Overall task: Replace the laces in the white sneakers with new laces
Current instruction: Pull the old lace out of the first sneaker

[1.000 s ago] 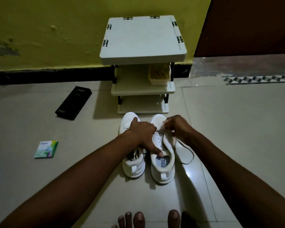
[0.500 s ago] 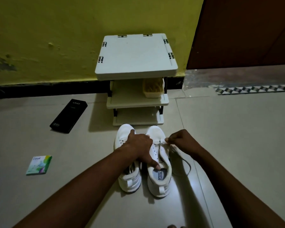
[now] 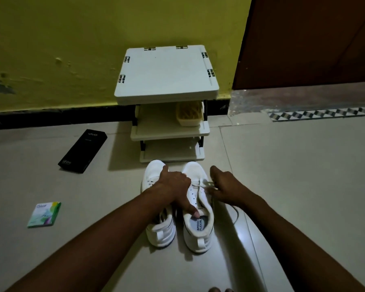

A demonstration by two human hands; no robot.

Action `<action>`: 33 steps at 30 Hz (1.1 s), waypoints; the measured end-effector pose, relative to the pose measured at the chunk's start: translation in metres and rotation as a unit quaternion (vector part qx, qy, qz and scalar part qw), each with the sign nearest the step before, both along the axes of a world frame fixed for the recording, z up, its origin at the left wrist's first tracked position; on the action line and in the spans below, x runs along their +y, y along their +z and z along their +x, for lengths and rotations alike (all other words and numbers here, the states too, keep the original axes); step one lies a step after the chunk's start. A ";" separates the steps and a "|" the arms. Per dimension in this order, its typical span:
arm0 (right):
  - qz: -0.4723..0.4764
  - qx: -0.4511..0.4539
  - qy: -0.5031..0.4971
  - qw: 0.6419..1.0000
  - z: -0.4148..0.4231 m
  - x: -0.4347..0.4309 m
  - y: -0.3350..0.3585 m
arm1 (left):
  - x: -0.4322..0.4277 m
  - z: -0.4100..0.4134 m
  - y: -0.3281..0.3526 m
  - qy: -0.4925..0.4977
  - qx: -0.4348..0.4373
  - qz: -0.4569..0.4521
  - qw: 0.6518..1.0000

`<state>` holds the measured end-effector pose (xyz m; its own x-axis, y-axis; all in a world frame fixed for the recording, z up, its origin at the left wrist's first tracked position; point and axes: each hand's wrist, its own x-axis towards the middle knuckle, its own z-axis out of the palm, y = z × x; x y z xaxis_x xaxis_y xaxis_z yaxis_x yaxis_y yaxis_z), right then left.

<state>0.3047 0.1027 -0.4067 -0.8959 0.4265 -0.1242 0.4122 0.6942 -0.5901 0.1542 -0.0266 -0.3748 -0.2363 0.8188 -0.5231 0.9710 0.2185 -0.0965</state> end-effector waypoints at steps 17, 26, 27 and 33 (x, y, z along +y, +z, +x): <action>-0.359 0.349 -0.216 0.838 -0.030 -0.012 0.057 | -0.002 -0.001 0.003 0.004 -0.014 0.012 1.000; 0.050 -0.044 0.047 0.997 -0.002 0.011 0.012 | -0.002 0.000 0.000 0.006 -0.012 0.012 1.000; 0.096 -0.109 0.076 0.987 -0.003 0.008 0.010 | -0.001 0.000 0.000 0.008 -0.012 0.012 1.000; 0.241 -0.005 0.081 0.967 -0.015 0.006 0.027 | -0.001 0.001 0.001 0.013 -0.014 0.008 1.000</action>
<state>0.2896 0.1088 -0.3795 -0.9557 0.2909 0.0443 0.2789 0.9435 -0.1789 0.1553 -0.0272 -0.3733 -0.2441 0.8202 -0.5173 0.9670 0.2458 -0.0665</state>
